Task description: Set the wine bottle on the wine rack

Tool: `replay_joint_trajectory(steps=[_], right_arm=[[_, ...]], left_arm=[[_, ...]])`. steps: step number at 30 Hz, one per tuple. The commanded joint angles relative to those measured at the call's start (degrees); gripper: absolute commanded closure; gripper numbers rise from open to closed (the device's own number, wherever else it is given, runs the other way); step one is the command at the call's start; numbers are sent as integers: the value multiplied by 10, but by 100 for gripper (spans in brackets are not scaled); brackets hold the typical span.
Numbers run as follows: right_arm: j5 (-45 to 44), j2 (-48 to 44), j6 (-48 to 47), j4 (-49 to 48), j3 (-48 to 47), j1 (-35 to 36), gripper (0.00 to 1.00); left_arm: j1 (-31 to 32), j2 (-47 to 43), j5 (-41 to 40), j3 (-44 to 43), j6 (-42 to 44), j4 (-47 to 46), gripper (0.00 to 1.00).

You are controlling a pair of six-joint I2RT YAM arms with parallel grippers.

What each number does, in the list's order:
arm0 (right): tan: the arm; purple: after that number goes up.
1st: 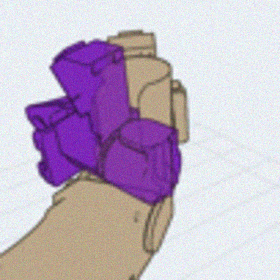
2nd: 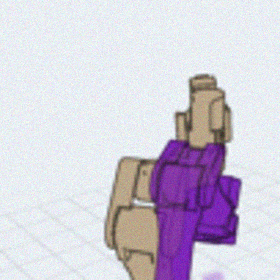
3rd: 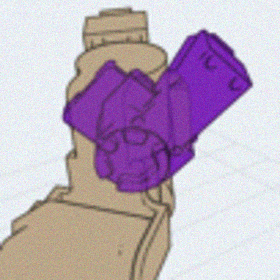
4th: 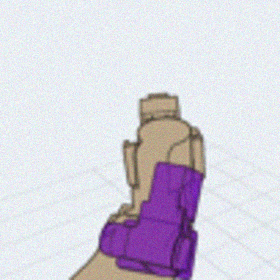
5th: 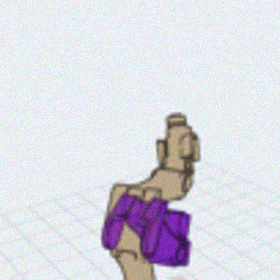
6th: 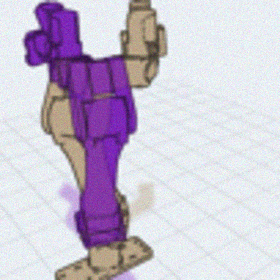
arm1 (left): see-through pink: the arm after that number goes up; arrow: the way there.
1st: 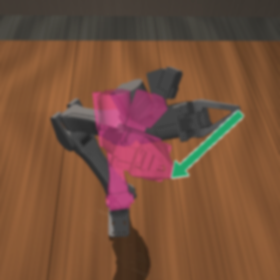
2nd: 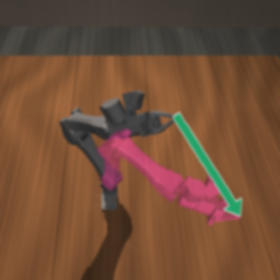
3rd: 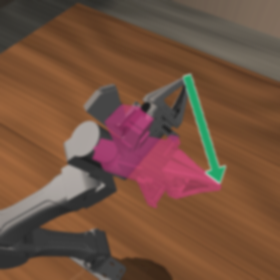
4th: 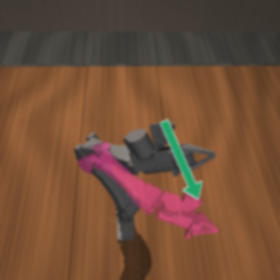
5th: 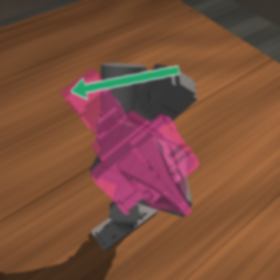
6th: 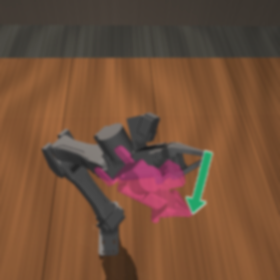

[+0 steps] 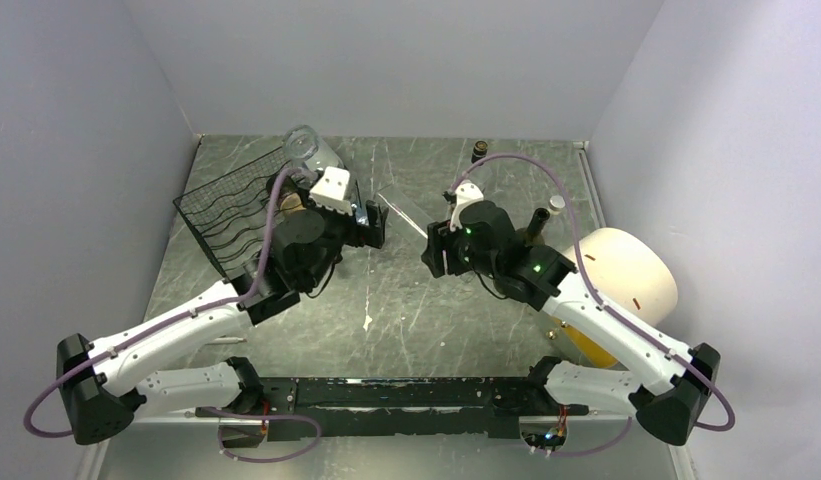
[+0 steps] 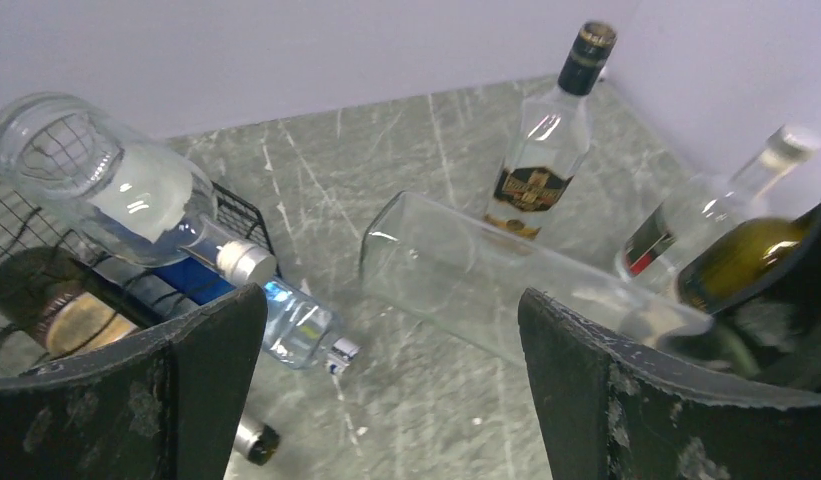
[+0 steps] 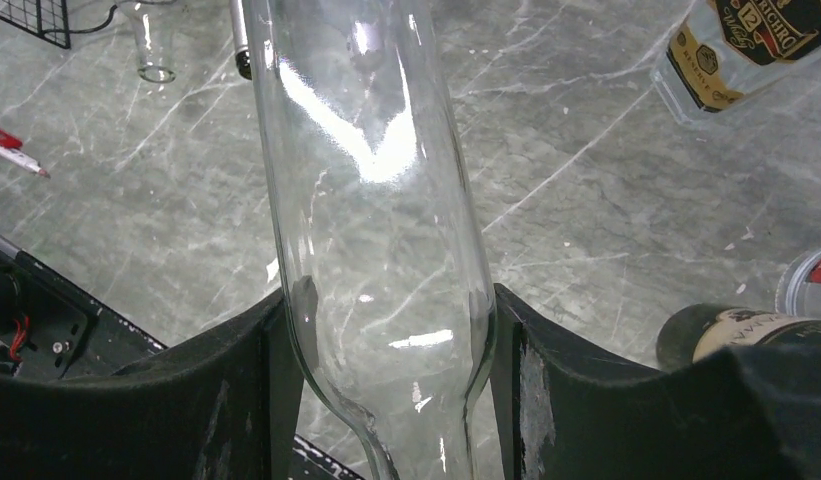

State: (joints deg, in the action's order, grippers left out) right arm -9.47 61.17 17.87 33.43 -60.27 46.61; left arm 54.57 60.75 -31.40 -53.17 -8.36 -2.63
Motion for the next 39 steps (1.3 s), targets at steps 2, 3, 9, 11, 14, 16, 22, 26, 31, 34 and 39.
replay_joint_trajectory(steps=[2, 3, 9, 11, 14, 16, 22, 26, 31, 34, 39], right_arm=[[9, 8, 11, -83, 0, -1, 100], [18, 9, 11, -86, 0, -1, 100], [202, 18, -33, -143, 24, 16, 100], [214, 30, -47, -150, 25, 40, 100], [185, 58, -63, -155, 24, 92, 100], [167, 80, -59, -172, 24, 118, 100], [158, 180, -12, -270, 17, 158, 100], [148, 261, 20, -314, -19, 181, 100], [137, 355, 61, -347, -69, 200, 100], [118, 397, 75, -359, -101, 215, 100], [66, 458, 112, -357, -155, 227, 100]], left_arm=[[-1, -23, 5, -31, -74, 51, 0], [-1, -26, -2, -37, -79, 61, 0], [-2, -34, 5, -100, -118, 170, 0], [-2, -37, 11, -115, -121, 197, 0], [-2, -47, 14, -123, -121, 208, 0], [-2, -56, 9, -124, -141, 215, 0], [-1, -77, -32, -139, -152, 254, 0], [-1, -99, -46, -134, -158, 265, 0], [-2, -123, -42, -123, -164, 270, 0], [-1, -135, -43, -122, -168, 281, 0], [-2, -152, -47, -123, -174, 303, 0]])
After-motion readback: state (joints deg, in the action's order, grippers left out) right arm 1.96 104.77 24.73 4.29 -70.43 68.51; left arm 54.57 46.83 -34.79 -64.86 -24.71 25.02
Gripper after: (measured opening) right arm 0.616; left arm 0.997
